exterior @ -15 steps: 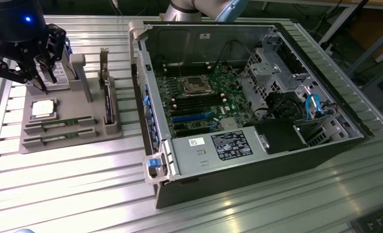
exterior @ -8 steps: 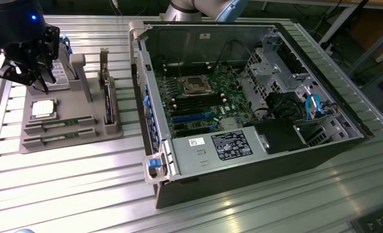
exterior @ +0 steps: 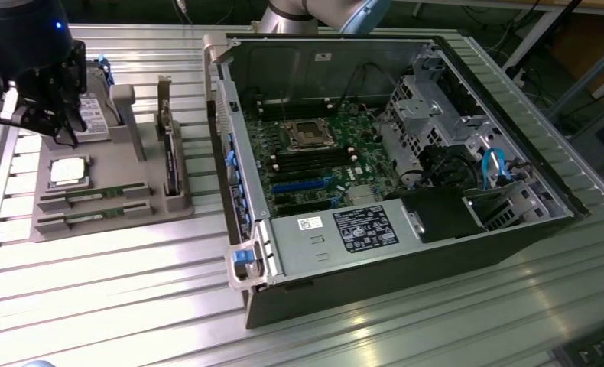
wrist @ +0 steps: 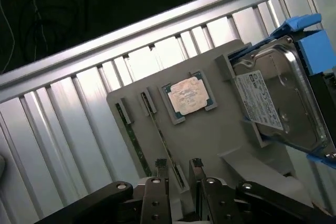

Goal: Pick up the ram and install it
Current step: 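Pick up the ram and move it above insertion slot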

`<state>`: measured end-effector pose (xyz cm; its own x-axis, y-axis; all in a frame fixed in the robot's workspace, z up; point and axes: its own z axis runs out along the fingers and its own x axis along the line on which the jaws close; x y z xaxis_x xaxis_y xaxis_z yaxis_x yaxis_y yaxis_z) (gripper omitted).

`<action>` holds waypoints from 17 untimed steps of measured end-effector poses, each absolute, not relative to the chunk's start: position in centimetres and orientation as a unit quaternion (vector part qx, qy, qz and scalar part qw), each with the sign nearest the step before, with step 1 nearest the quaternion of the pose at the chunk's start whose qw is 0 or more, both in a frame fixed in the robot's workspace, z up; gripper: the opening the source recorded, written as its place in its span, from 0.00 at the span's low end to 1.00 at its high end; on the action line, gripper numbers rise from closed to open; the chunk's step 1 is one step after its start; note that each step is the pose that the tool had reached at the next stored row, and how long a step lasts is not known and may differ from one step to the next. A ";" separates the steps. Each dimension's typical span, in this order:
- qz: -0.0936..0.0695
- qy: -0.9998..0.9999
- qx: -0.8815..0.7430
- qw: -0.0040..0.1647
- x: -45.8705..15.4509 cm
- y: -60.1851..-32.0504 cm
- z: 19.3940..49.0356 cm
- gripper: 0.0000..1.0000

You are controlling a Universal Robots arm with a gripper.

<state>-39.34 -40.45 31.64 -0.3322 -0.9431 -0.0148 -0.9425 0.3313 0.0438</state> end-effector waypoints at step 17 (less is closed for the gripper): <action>-0.021 -0.698 0.716 0.011 -39.3 -40.4 31.2 0.30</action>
